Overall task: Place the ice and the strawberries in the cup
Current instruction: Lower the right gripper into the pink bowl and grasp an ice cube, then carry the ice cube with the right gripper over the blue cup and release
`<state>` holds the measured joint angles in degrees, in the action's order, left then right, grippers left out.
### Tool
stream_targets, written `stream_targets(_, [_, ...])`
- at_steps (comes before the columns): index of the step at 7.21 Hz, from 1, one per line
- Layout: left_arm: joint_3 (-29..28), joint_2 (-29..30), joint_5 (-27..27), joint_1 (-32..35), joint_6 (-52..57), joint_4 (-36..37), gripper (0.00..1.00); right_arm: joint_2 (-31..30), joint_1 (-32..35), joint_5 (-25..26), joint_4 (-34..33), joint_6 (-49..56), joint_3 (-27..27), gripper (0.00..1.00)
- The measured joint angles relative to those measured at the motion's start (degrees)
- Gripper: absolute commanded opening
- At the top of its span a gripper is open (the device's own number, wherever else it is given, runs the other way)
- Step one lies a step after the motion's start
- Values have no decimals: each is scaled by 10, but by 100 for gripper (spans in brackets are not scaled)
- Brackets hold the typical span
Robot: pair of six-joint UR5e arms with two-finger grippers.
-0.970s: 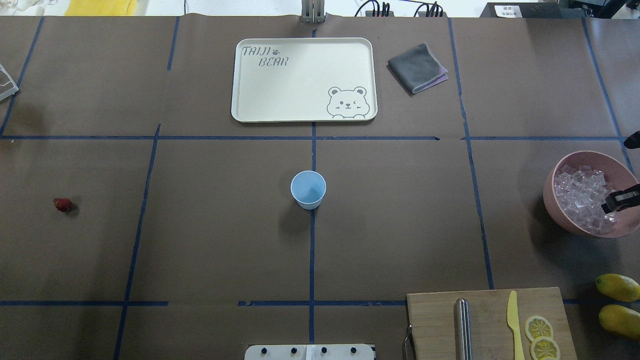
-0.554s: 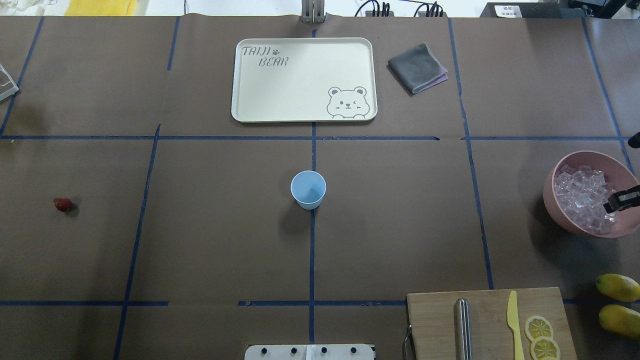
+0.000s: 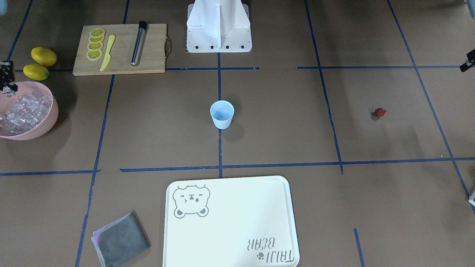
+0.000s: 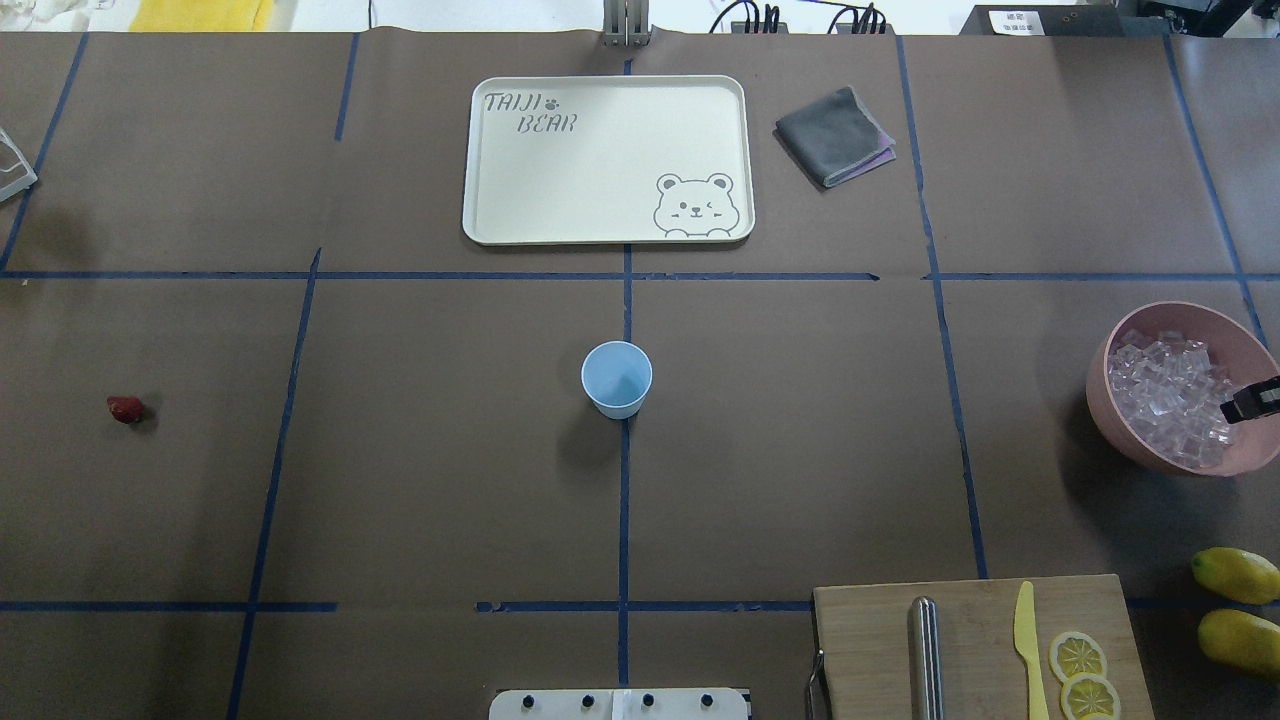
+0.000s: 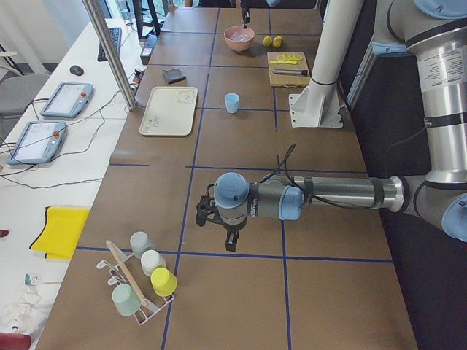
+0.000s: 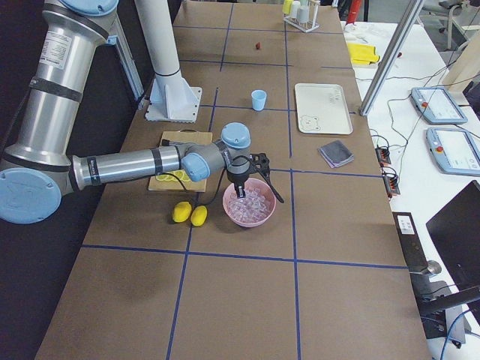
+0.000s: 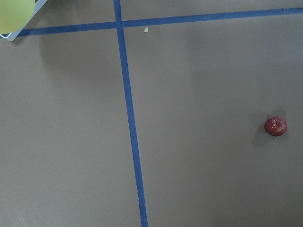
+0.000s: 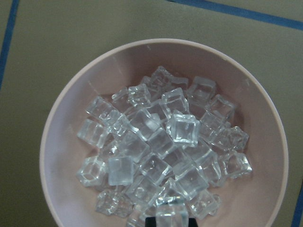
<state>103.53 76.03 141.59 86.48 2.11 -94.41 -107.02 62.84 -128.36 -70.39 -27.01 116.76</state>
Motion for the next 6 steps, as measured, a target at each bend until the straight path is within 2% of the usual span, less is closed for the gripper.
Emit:
stream_targets(1, [0,0,0,0,0,0,100,17,0,-5,0,-52,18,0])
stream_targets(3, [0,0,0,0,-1,-1,100,92,-19,-20,-1,-206,27,0])
stream_targets(4, [0,0,0,0,-1,-1,100,148,-51,-13,-6,-309,25,0])
stream_targets(6, [0,0,0,-1,-1,-1,100,262,-138,41,-38,-482,17,0])
